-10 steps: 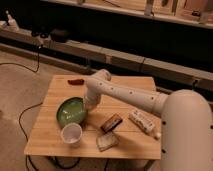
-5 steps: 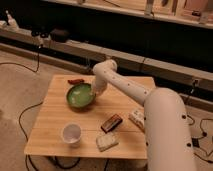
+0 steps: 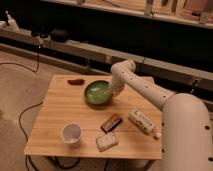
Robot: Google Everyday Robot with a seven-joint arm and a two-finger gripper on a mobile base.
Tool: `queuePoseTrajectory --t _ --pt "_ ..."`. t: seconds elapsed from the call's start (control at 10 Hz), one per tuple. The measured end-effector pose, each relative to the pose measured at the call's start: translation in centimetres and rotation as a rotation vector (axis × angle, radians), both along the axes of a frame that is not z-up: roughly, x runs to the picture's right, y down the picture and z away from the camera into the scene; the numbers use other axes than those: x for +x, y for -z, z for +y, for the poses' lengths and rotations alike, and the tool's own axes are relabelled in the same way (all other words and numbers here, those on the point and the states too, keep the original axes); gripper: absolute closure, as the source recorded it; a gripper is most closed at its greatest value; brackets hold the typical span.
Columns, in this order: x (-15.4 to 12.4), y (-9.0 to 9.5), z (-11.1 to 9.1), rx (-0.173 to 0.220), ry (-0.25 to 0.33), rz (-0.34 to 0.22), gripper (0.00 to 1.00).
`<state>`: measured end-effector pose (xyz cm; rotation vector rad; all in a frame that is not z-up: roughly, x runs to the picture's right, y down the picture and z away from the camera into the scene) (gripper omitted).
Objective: Drag the ceramic bowl in a circle
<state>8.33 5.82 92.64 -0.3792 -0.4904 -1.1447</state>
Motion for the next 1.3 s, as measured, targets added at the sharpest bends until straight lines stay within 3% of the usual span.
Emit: queuePoseTrajectory --t 0.3,0.5,0.7,1.0,1.2,1.3 --pt "-0.1 3.6 4.5 -0.046 0.022 -0.009 1.00" --pt "-2.6 5.7 7.1 -0.067 0.074 -0.055 1.00" --pt "-6.2 6.4 7.7 -0.063 0.127 -0.111 1.00" --pt "-12.4 5.6 6.6 -0.033 0.188 -0.214 1.00" --pt "-14.8 3.8 4.1 0.000 0.201 -0.250 1.00" --pt "-15.2 2.1 1.8 0.028 0.205 -0.253 1.00"
